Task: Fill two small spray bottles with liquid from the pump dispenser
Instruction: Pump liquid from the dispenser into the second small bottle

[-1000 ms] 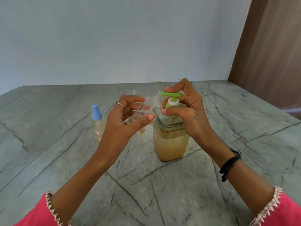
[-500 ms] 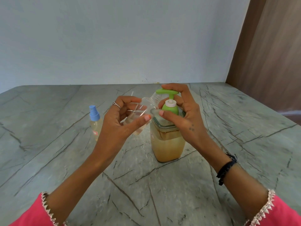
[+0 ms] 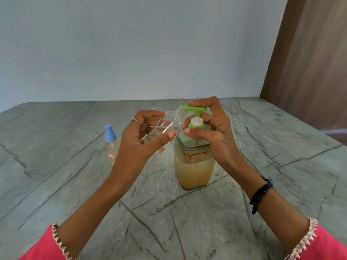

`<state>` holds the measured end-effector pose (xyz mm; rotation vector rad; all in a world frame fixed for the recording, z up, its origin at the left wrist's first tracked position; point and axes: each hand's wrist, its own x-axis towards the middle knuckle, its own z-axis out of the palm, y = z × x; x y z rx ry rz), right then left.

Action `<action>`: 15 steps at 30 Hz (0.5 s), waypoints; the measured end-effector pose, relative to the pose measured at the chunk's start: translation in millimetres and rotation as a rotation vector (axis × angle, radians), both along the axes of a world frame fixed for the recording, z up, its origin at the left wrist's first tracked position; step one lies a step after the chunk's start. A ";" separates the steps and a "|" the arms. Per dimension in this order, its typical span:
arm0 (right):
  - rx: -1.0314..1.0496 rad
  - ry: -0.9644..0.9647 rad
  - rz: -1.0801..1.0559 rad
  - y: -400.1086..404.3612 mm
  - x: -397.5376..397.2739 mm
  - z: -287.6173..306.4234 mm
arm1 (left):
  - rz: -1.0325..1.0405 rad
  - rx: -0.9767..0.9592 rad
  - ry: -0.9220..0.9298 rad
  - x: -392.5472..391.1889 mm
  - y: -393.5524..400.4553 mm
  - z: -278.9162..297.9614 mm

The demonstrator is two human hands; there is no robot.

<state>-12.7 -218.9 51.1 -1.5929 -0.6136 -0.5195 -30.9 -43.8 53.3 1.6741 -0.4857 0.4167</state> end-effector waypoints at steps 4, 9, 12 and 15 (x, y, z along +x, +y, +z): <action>0.026 0.004 0.012 2.4 0.2 3.3 | -0.011 -0.001 0.009 1.0 1.2 -1.5; 0.045 0.019 0.052 3.2 0.5 6.6 | -0.022 0.012 0.011 1.7 3.0 -3.5; 0.069 0.029 0.085 2.2 1.4 8.9 | -0.030 0.009 0.012 1.8 3.1 -4.1; 0.056 0.022 0.091 1.4 0.2 9.4 | -0.033 0.006 0.015 2.0 1.9 -4.0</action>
